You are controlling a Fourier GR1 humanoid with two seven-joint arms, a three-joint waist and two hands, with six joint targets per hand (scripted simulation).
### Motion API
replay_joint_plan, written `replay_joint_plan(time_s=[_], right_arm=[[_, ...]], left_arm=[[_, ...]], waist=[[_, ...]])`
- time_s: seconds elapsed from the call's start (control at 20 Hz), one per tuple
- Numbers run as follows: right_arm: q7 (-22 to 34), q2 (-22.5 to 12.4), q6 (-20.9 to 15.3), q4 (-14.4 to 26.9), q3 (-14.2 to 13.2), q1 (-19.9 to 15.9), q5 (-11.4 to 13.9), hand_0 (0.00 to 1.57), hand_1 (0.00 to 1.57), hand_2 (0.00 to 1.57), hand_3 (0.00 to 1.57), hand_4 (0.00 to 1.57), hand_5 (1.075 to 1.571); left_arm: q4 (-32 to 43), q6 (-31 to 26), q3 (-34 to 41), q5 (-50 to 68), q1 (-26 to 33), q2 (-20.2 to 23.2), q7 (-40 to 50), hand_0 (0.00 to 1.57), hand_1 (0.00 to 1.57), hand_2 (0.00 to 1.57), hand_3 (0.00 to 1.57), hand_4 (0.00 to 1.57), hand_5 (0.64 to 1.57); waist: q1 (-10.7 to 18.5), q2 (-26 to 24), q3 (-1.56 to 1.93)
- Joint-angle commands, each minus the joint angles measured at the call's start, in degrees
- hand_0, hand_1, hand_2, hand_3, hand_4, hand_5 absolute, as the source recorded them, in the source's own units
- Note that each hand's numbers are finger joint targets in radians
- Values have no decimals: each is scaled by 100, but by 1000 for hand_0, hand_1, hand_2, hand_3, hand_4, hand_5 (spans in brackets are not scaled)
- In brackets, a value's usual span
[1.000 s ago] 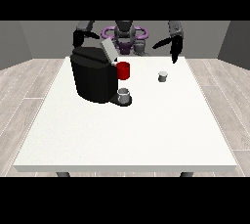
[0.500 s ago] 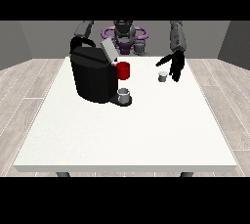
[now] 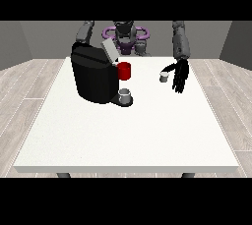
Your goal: Insert the coffee pod into the coffee machine and close the lid
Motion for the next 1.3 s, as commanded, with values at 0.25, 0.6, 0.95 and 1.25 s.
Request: replay_joint_plan(time_s=[0.25, 0.6, 0.95, 1.25], right_arm=[[-213, -75, -137, 666, -128, -340, 182, 0, 0, 0, 0, 258, 1571], [60, -59, -261, 499, -220, -225, 87, 0, 0, 0, 0, 386, 1571], [-198, -56, -299, 1016, -339, -507, 60, 0, 0, 0, 0, 403, 1571], [-34, 28, -318, 1074, -304, -493, 3, 0, 0, 0, 0, 328, 1571]], left_arm=[[721, -69, -315, -632, -497, -159, 149, 0, 0, 0, 0, 0, 1571], [1170, -35, -156, -636, -495, -200, -404, 0, 0, 392, 0, 0, 1571], [1061, 2, -243, -863, -875, -251, -398, 1112, 1112, 1173, 1119, 0, 1571], [1041, 267, -585, -1307, -651, -495, -425, 1216, 1216, 1225, 1108, 0, 1571]], waist=[[165, -8, 1], [72, -57, -2], [158, 19, 2], [146, -304, 0]])
